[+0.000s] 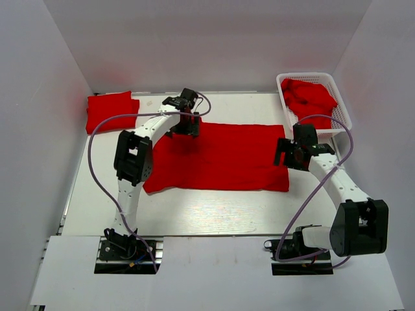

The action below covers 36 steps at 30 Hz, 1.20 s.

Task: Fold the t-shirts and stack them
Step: Fold the flattened tshirt in 1/3 of the way

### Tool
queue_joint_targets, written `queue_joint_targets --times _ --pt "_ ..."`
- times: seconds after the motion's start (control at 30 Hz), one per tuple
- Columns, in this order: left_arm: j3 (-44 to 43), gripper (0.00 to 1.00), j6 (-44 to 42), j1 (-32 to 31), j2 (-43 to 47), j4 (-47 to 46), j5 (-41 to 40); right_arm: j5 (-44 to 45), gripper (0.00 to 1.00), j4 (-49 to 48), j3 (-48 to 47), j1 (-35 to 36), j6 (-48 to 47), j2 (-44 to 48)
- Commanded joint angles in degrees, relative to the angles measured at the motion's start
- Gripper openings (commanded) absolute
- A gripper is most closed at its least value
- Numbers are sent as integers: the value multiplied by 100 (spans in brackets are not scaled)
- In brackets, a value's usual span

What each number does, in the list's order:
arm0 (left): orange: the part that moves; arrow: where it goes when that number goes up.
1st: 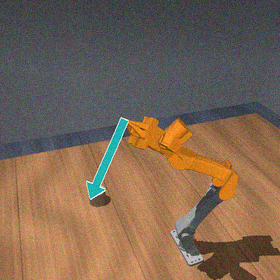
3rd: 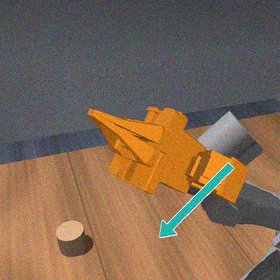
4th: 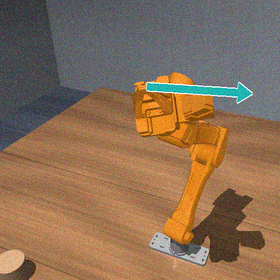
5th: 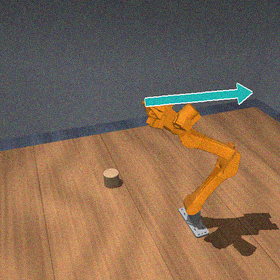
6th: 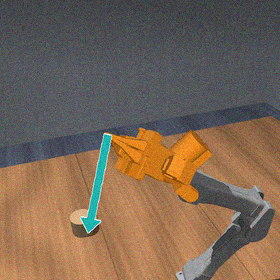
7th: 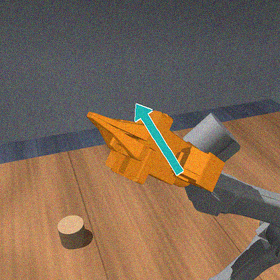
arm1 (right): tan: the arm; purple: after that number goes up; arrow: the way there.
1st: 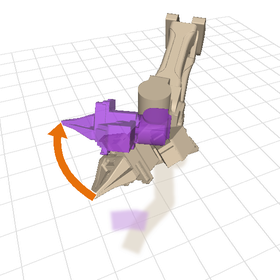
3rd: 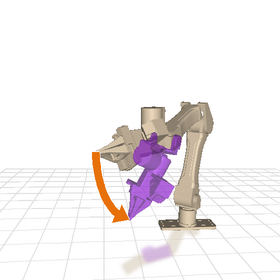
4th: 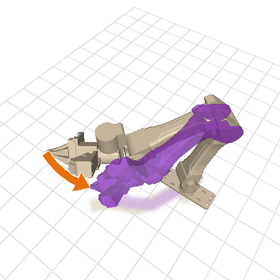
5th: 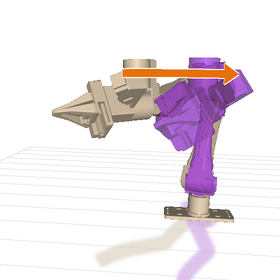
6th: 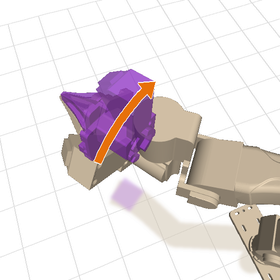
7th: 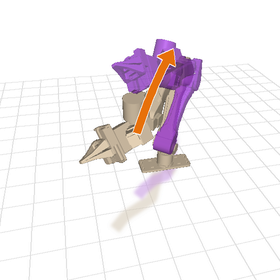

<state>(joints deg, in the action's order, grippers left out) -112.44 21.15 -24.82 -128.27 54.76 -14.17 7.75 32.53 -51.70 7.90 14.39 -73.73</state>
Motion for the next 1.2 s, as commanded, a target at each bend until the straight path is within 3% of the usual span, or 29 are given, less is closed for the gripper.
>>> queue_joint_targets --times 0.0,0.23,0.33,0.53,0.77,0.93,1.17 --pt "485 100 -23 47 846 -17 -112 -466 90 -344 -147 54 -252 201" --pt "2444 100 161 47 1805 -888 766 -1521 90 -1081 134 334 -34 -193" --pt "3436 100 241 47 2077 -1178 1100 -1662 90 -1284 353 449 107 -431" --pt "4501 100 565 47 2517 -1530 1154 -1330 90 -1575 801 519 318 -729" --pt "5354 100 899 47 3017 -1477 1092 -811 90 -1311 1373 511 984 -836" --pt "5918 100 1120 -14 3588 -1223 1092 -406 90 -847 1900 502 1381 -353" --pt "5437 100 963 -6 4248 -836 1101 -336 90 -178 1392 572 1015 456"
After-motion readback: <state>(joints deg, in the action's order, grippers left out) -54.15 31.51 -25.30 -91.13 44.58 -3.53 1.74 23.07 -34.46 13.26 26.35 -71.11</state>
